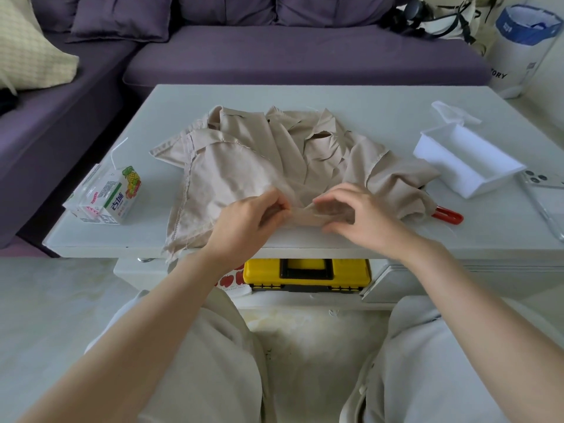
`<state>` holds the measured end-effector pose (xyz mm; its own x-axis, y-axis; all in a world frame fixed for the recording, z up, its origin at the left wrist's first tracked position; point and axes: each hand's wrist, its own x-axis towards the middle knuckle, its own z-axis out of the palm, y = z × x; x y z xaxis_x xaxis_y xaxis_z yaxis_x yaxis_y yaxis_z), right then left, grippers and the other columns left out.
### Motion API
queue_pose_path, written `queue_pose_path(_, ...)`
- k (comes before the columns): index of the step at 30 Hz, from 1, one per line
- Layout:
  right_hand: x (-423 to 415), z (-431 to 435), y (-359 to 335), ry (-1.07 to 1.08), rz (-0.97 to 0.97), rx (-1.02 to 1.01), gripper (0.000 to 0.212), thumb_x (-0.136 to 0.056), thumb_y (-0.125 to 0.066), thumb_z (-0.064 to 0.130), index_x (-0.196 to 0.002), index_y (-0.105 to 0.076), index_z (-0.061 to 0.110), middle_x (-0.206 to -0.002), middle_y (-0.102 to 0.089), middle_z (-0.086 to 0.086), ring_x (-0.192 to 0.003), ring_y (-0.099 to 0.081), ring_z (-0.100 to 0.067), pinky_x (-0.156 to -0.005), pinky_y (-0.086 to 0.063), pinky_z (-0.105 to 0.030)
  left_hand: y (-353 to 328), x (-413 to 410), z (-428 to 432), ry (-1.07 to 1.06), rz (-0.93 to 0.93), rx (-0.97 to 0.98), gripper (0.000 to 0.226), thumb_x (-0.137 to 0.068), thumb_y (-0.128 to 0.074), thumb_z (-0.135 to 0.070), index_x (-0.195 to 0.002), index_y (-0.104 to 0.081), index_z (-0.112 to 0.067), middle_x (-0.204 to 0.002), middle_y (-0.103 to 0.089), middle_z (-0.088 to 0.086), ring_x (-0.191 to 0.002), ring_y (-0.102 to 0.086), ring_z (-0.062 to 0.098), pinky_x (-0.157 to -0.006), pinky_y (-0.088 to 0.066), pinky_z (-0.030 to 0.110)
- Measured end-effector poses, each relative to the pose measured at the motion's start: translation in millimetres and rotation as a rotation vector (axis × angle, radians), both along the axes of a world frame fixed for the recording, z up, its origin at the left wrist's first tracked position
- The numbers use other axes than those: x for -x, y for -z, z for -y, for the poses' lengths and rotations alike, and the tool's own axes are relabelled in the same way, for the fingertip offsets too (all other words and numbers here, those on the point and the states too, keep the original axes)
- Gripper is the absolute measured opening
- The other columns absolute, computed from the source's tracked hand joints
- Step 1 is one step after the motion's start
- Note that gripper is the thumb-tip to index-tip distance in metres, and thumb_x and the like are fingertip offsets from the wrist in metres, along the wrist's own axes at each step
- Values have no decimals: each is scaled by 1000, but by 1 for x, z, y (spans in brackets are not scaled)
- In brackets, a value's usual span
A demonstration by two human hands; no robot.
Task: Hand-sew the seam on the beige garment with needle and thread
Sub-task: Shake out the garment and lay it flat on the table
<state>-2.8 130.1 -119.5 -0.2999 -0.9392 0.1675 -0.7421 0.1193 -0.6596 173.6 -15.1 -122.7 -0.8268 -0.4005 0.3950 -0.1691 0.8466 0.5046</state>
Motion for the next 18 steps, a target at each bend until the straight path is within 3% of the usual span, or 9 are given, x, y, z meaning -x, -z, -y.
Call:
queue_pose_path(5, -12, 8, -3, -22, 40, -83, 46, -77, -75, 34, -119, -61, 26, -104, -57, 19, -100, -53, 4, -91, -41, -13, 2, 0, 1, 46, 10, 47, 15, -90, -49, -30, -92, -58, -18, -57, -48, -17, -59, -50, 1, -46, -35, 21)
queue_pose_path(8, -10, 10, 2, 17, 35, -106, 32, -81, -68, 39, -112, -63, 33, -103, -60, 14, -97, -55, 4, -87, -43, -17, 3, -1, 2, 65, 23, 40, 15, -90, -49, -30, -92, -58, -19, -62, -59, -9, -56, -51, 9, -49, -44, 30)
queue_pose_path(11, -4, 9, 2, 45, 77, -118, 14, -83, -68, 34, -95, -70, 28, -90, -61, 15, -88, -56, -1, -80, -45, -23, 5, -2, 3, 71, 23, 34, 9, -91, -48, -31, -94, -53, -25, -64, -62, -7, -51, -52, 9, -51, -48, 34)
queue_pose_path(15, 7, 4, 0, 63, 65, -98, 10, -84, -67, 31, -87, -72, 23, -84, -59, 10, -83, -57, -10, -76, -45, -29, 6, -1, 3, 83, 12, 34, 15, -95, -45, -26, -103, -48, -13, -52, -48, -13, -50, -46, 2, -45, -30, 18)
queue_pose_path(18, 11, 0, -2, 60, 39, -77, 7, -87, -64, 29, -82, -68, 32, -82, -59, 12, -74, -54, -2, -66, -39, -16, 6, 0, 8, 49, 107, 31, 19, -100, -44, -26, -112, -49, -12, -61, -58, -8, -51, -47, 2, -47, -29, 17)
